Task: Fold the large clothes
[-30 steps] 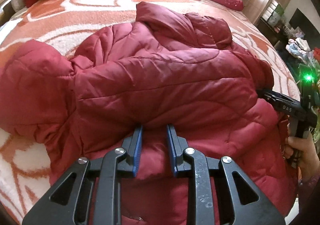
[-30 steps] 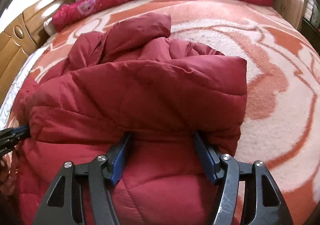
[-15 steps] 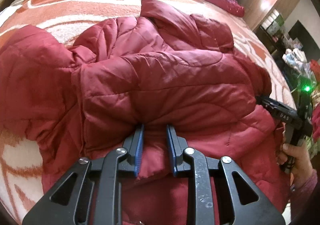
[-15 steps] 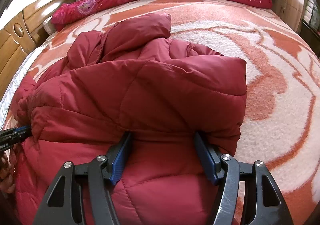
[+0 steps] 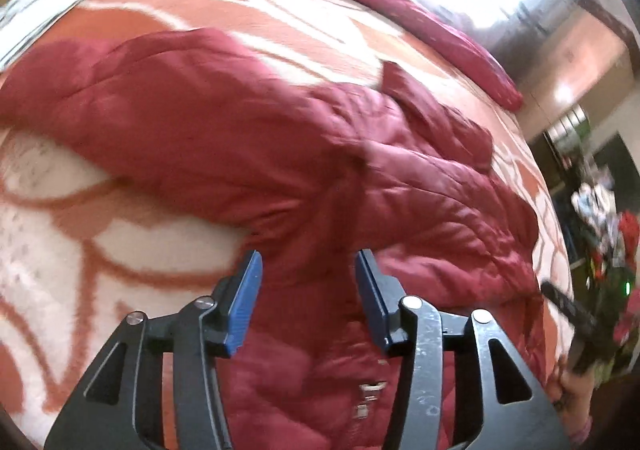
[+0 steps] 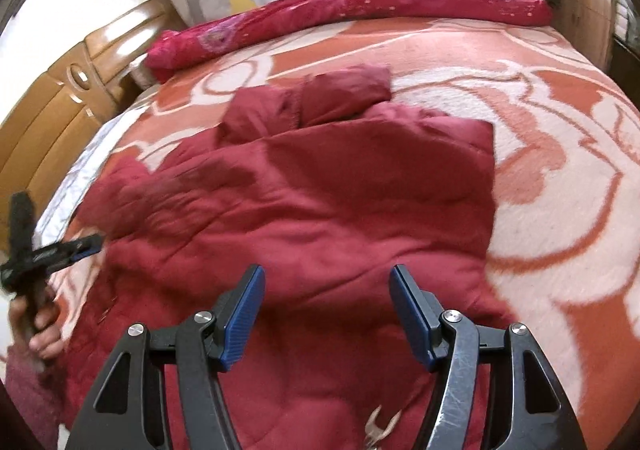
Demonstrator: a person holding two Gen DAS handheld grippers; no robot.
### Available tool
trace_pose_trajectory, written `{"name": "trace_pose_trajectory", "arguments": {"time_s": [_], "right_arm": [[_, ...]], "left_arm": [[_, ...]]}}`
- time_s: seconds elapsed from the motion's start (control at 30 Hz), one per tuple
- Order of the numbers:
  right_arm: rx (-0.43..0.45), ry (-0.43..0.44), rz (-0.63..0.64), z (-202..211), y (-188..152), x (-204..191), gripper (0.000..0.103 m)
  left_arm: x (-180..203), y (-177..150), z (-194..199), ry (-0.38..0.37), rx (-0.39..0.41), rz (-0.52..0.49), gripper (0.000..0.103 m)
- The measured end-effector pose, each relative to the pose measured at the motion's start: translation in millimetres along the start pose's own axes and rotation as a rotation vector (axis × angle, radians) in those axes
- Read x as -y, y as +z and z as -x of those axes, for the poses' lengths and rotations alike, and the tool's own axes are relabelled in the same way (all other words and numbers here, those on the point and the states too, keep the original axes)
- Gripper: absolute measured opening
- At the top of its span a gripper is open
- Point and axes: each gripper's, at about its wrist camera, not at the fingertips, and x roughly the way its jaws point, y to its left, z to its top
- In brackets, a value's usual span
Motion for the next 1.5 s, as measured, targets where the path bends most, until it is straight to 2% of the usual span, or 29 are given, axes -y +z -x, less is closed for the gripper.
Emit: {"name": "trace_pose_trajectory", "arguments": {"time_s": [0.17, 0.23, 0.27, 0.43, 0.53, 0.7, 0.93, 1.13, 1.3, 1.4, 1.5], "right_arm": [[-0.037, 0.04, 0.031, 6.1, -15.6, -23.8, 0.069], [-0.046, 0.054, 0.036, 8.2, -22.0, -29.7, 0.069], [-0.05, 0.058, 0.039, 9.2, -25.6, -32.5, 0.069], [-0.06, 0.065, 0.057, 12.0, -41.3, -42.2, 0.069], [-0.07, 0.074, 0.054, 12.0, -45.5, -44.1, 0.069], [-0.053, 0.088, 0.061, 16.5, -46.8, -46.1, 0.069], [-0.041, 0.104, 0.064, 22.0, -46.0, -46.4, 0.069], [-0.04, 0.11, 0.049, 23.5, -47.2, -43.0, 0.069], [-0.049, 0.113, 0.044, 20.7, -48.6, -44.9, 0.069], [-0.052, 0.115, 0.049, 19.3, -49.4, -46.6, 0.069], [-0.056, 0.113, 0.044, 18.2, -50.3, -46.8, 0.069]], "left_arm": [[-48.8, 7.8, 8.1, -0.011, 0.03, 0.142, 0.048], [-66.3, 11.2, 10.5, 0.007, 0.048, 0.193, 0.063], [-71.8, 12.1, 11.8, 0.013, 0.056, 0.21, 0.064], [-108.7, 21.2, 19.8, 0.018, 0.092, 0.317, 0.064], [-123.1, 26.0, 19.6, 0.035, 0.11, 0.36, 0.064], [-140.8, 33.0, 17.5, 0.018, 0.123, 0.43, 0.064], [-168.8, 43.5, 5.5, 0.061, 0.111, 0.517, 0.064], [-201.2, 54.6, 0.3, 0.09, 0.138, 0.592, 0.064], [-225.5, 67.4, -7.6, 0.063, 0.171, 0.644, 0.064], [-239.0, 74.5, -11.6, 0.023, 0.193, 0.681, 0.081], [-242.1, 81.4, -13.1, 0.024, 0.23, 0.706, 0.08]]}}
